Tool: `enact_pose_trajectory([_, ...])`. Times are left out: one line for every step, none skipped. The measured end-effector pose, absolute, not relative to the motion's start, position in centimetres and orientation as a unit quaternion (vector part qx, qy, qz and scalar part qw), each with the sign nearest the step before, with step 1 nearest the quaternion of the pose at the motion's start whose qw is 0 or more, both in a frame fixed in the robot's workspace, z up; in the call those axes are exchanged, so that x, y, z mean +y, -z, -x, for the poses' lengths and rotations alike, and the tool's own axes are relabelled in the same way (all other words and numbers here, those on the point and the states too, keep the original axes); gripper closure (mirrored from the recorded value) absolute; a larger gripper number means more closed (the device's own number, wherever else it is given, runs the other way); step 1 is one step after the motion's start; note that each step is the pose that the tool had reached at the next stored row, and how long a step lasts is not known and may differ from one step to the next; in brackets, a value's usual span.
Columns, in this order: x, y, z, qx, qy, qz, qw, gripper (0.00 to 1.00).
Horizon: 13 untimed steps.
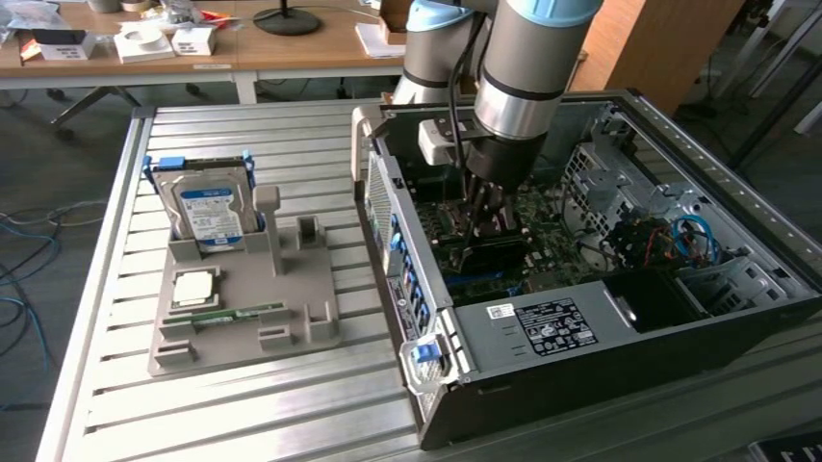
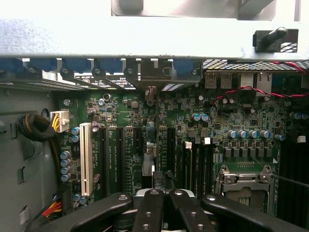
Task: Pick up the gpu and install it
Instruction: 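Press down on the gpu until it lock into place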
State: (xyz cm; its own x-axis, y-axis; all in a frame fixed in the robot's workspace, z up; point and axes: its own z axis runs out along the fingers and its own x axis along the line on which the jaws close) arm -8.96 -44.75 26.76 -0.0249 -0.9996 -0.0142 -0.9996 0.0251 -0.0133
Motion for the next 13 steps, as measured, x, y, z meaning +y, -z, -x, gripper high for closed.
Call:
enact_pose_trajectory([-44.78,-26.76,8.96,0.716,0.000,0.698,0.010,0.89])
enact_pose_trajectory([-44.82,-26.76,8.96,0.716,0.000,0.698,0.010,0.89])
enact_pose_trajectory([-44.86,-26.75,8.96,0.716,0.000,0.698,0.010,0.89])
enact_pose_trajectory([-44.89,-26.76,8.97,0.716,0.000,0.698,0.010,0.89])
enact_pose_trajectory([-44.89,-26.76,8.97,0.716,0.000,0.698,0.010,0.89])
enact_pose_trajectory([-44.89,-26.76,8.97,0.716,0.000,0.698,0.010,0.89])
enact_pose_trajectory([-44.90,-26.75,8.97,0.716,0.000,0.698,0.010,0.89])
enact_pose_trajectory([-44.90,-26.76,8.97,0.716,0.000,0.698,0.010,0.89])
enact_pose_trajectory([-44.91,-26.76,8.97,0.716,0.000,0.698,0.010,0.89])
enact_pose_trajectory([-44.91,-26.76,8.96,0.716,0.000,0.698,0.010,0.89])
enact_pose_trajectory([-44.91,-26.76,8.97,0.716,0.000,0.698,0.010,0.89])
enact_pose_trajectory([-44.91,-26.76,8.96,0.716,0.000,0.698,0.010,0.89])
enact_pose_trajectory([-44.91,-26.76,8.96,0.716,0.000,0.698,0.010,0.89])
